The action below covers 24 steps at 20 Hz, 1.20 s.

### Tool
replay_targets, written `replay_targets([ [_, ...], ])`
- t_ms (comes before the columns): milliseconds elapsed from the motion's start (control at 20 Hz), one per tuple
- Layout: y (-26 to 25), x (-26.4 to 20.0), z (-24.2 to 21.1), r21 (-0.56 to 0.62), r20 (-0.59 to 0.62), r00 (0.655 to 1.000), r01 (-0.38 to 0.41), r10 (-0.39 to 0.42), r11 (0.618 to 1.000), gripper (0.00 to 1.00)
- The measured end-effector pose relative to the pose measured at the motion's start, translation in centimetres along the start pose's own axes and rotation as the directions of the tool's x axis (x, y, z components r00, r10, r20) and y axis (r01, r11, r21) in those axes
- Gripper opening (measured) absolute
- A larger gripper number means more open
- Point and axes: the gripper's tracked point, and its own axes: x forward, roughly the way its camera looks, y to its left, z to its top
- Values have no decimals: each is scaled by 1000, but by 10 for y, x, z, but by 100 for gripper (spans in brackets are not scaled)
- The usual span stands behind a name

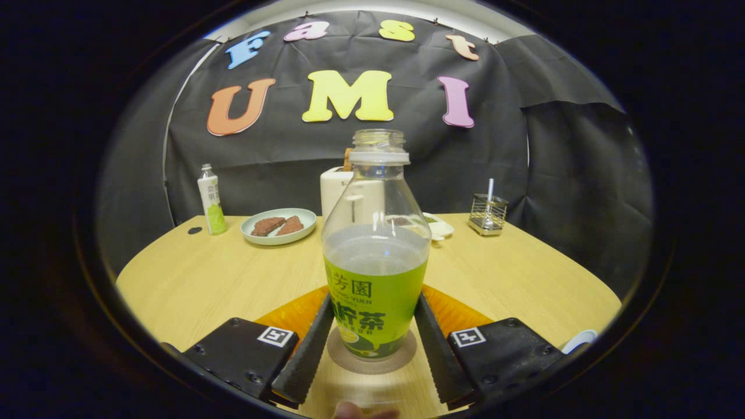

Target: Take the bottle from table, then pour the juice into the cup, finally place the bottle on the coaster

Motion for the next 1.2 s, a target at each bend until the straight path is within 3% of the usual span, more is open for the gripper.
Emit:
replay_targets([
  [300, 1, -13, 5, -19, 11, 1000, -22, 22, 1000, 100],
  [700, 3, -62, 15, -41, 56, 998, -37, 39, 998, 100],
  [1200, 17, -197, 58, -68, 245, 966, -69, 83, 995, 100],
])
